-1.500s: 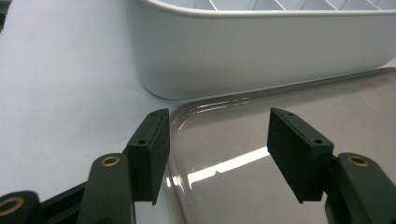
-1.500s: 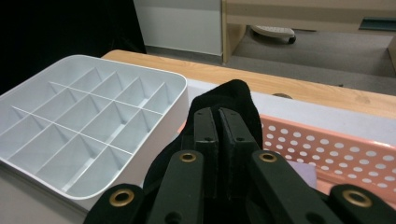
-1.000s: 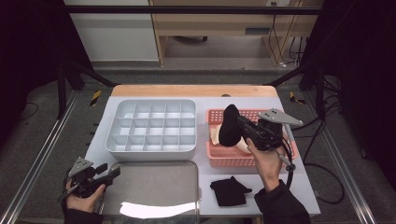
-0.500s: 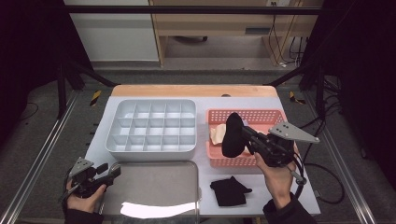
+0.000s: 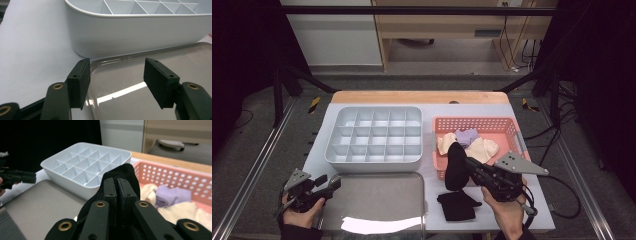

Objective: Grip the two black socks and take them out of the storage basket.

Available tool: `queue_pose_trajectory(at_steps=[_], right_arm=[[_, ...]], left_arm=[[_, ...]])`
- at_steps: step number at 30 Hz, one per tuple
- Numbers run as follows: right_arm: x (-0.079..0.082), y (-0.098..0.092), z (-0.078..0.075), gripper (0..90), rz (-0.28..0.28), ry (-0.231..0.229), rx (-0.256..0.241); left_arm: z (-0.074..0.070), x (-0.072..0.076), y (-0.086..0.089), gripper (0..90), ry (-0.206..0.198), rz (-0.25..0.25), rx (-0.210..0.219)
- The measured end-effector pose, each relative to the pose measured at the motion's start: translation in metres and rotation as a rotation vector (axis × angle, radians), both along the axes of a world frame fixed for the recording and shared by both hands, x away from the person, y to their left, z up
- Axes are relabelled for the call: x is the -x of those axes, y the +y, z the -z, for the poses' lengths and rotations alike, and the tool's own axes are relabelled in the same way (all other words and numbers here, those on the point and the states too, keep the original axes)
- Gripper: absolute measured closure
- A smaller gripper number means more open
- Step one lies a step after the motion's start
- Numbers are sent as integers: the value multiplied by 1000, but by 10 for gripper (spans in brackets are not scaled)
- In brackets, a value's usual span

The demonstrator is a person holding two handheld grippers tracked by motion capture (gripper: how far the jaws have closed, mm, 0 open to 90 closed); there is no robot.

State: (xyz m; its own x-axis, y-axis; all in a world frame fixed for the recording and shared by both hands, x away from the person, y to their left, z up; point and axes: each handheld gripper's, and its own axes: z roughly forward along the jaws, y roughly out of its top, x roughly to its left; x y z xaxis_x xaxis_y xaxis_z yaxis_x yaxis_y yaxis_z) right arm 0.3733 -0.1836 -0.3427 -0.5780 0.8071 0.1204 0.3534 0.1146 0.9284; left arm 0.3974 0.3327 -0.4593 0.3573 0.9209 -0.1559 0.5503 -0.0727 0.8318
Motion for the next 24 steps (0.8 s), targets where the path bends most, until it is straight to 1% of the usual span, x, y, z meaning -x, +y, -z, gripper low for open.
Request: queue_pose_trajectory(at_steps=[3, 5, 11, 15, 18, 21, 24], right_arm=[[6, -2, 8, 864, -9, 9, -12], [11, -4, 12, 863, -6, 18, -6], [19, -17, 25, 864, 21, 48, 1], [22, -27, 36, 864, 50, 71, 1], [20, -33, 48, 864, 83, 95, 19], [18, -40, 61, 864, 110, 130, 30], [16, -49, 70, 865, 146, 145, 41]], left_arm=[[-1, 1, 0, 375, -2, -1, 4], [-1, 1, 0, 375, -2, -1, 5], [-1, 1, 0, 375, -3, -2, 3], [0, 0, -2, 375, 2, 1, -1], [0, 0, -2, 375, 1, 4, 0], [0, 0, -1, 375, -1, 2, -1], [0, 1, -2, 375, 0, 5, 1]])
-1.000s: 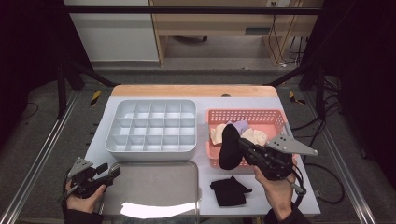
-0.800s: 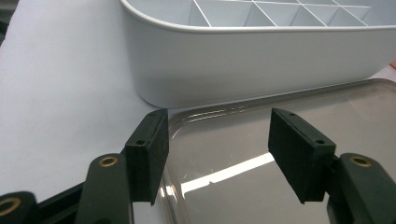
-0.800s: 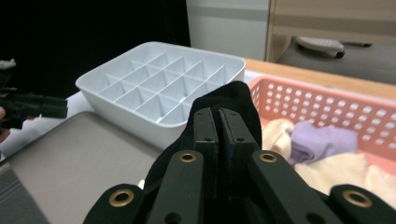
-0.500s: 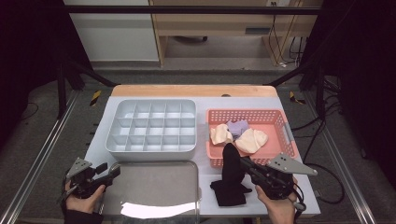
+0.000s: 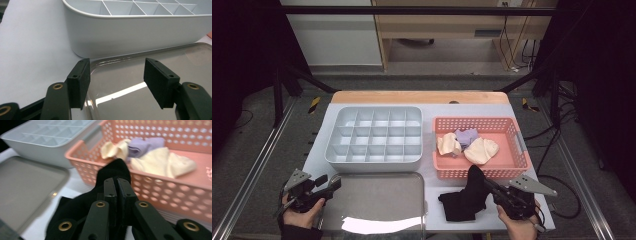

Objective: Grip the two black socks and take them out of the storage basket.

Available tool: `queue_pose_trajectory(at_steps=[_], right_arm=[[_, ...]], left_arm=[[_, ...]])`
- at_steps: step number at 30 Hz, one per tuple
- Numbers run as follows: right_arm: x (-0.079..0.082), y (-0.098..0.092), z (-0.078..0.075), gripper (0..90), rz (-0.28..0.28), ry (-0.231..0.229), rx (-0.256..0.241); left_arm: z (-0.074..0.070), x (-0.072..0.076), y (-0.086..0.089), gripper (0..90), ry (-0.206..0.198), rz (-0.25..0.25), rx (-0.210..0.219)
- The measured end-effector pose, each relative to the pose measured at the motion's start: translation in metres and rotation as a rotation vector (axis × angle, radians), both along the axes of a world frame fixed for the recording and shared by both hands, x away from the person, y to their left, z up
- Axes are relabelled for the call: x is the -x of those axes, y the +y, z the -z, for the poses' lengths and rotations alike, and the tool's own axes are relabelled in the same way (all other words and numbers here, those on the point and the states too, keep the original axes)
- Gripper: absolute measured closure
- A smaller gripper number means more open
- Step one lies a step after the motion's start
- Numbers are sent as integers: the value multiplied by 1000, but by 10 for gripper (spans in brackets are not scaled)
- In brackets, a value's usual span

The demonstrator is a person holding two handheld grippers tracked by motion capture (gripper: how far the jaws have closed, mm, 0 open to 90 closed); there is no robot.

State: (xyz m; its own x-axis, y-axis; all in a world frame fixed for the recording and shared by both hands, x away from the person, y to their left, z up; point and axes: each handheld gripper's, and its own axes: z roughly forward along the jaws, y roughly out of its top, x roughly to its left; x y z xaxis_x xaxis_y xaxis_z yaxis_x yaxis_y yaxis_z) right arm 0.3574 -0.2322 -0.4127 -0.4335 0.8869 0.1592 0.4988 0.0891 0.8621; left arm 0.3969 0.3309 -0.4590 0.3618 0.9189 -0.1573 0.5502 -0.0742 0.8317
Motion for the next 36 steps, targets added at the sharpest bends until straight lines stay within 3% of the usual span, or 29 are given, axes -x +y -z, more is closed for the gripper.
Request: queue_pose_trajectory(at_steps=[7, 14, 21, 24, 29, 33, 36], right_arm=[[-11, -6, 22, 864, 47, 61, 34], [-25, -8, 45, 864, 99, 143, 164], [-32, -17, 54, 813, 152, 181, 192], [-31, -18, 50, 746, 154, 152, 175], [-24, -19, 29, 688, 164, 36, 126], [-14, -13, 11, 705, 116, -21, 65], [-10, 1, 6, 711, 43, -35, 71]], left_arm=[[0, 0, -1, 375, 4, 0, 0], [-1, 1, -1, 375, 0, 2, 5], [-2, 1, -2, 375, -1, 6, 9], [-3, 1, -2, 375, -5, 10, 14], [-7, 2, -3, 373, -12, 19, 30], [-11, 5, -5, 371, -21, 25, 40], [-13, 6, -8, 369, -25, 29, 41]])
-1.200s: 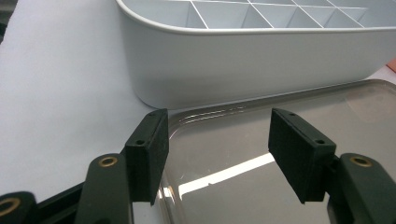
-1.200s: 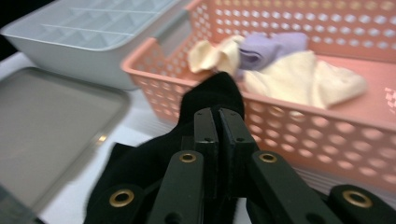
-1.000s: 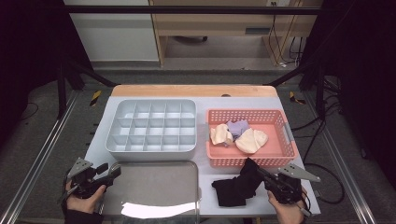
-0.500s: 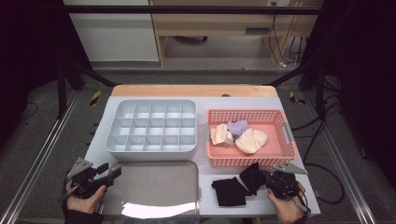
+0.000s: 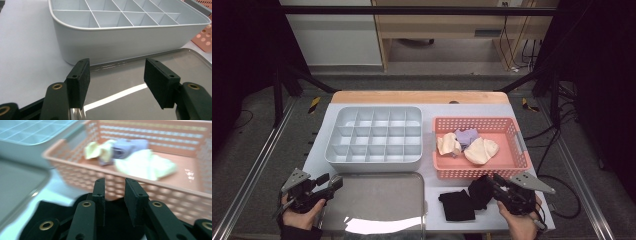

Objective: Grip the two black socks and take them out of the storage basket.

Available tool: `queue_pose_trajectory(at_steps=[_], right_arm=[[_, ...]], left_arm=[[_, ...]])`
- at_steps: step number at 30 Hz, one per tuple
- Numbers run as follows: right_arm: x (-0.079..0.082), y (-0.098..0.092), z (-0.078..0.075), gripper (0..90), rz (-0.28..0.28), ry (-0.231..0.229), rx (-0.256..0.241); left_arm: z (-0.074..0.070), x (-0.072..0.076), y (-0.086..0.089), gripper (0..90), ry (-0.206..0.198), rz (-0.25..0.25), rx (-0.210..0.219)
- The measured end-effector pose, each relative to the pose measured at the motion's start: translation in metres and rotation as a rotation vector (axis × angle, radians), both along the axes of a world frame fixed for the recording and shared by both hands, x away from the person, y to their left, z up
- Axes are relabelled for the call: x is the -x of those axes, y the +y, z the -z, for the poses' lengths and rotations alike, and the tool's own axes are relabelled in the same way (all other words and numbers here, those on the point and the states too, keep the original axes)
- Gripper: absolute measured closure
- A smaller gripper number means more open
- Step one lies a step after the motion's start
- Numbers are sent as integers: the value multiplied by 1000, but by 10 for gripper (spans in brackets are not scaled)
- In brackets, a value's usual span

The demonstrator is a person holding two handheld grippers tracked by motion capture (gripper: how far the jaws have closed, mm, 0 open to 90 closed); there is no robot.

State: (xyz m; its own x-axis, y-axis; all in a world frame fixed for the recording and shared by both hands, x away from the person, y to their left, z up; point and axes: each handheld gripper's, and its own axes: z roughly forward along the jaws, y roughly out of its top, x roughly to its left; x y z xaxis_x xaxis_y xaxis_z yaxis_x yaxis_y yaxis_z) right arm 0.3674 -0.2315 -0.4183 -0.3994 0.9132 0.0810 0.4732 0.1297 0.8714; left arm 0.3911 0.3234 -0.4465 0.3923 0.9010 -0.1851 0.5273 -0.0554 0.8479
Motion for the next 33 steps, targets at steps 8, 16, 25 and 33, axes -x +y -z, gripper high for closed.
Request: queue_pose_trajectory(at_steps=[8, 16, 25, 33], right_arm=[[1, 35, 8, 720, -150, 66, -17], [0, 64, 27, 703, -235, 147, 4], [2, 75, 45, 641, -285, 182, 44], [1, 79, 58, 739, -300, 206, 94]], left_arm=[[-8, 4, -4, 372, -21, 9, 11], [-26, 4, -6, 369, -51, 17, 28], [-53, 6, -21, 359, -94, 41, 17], [-69, 7, -47, 349, -111, 67, 2]])
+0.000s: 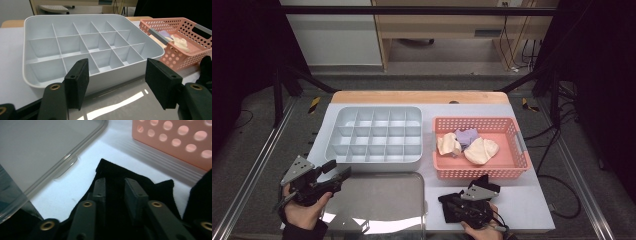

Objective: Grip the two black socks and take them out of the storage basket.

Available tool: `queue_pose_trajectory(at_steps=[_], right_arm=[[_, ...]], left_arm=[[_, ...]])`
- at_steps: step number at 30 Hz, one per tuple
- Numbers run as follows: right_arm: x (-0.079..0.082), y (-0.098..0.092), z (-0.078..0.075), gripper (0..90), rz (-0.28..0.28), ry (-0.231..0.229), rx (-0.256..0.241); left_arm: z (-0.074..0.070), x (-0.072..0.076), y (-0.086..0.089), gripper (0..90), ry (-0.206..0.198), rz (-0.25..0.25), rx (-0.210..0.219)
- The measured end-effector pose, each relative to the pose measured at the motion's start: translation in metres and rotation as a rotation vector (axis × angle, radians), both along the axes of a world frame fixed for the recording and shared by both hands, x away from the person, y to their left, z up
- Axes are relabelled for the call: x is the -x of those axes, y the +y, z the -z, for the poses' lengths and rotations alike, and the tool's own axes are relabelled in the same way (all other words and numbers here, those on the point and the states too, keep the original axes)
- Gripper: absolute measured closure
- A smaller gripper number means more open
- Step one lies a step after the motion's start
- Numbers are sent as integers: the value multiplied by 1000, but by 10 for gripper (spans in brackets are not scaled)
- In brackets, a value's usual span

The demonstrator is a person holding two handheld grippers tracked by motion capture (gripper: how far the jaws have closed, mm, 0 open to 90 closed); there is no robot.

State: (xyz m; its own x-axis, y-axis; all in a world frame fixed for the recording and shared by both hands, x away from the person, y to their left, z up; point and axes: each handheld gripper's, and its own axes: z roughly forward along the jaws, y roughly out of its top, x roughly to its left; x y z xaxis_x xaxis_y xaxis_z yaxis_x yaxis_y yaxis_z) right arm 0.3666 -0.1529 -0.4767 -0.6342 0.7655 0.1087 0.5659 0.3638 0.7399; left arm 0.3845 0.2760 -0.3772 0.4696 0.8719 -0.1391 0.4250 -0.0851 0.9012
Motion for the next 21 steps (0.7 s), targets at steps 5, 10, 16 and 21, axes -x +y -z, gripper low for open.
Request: queue_pose_trajectory(at_steps=[5, 10, 16, 21], right_arm=[[-2, 1, 0, 863, -7, 8, 23], [-3, 0, -6, 885, -12, 23, 19], [-2, 1, -27, 882, -39, -25, -44], [-11, 13, -38, 881, -77, -45, -66]], left_arm=[[7, -2, -12, 348, 16, 17, -1], [22, -4, -19, 349, 44, 36, 3], [39, -3, -23, 351, 58, 55, -2], [52, -1, -26, 352, 89, 79, -27]])
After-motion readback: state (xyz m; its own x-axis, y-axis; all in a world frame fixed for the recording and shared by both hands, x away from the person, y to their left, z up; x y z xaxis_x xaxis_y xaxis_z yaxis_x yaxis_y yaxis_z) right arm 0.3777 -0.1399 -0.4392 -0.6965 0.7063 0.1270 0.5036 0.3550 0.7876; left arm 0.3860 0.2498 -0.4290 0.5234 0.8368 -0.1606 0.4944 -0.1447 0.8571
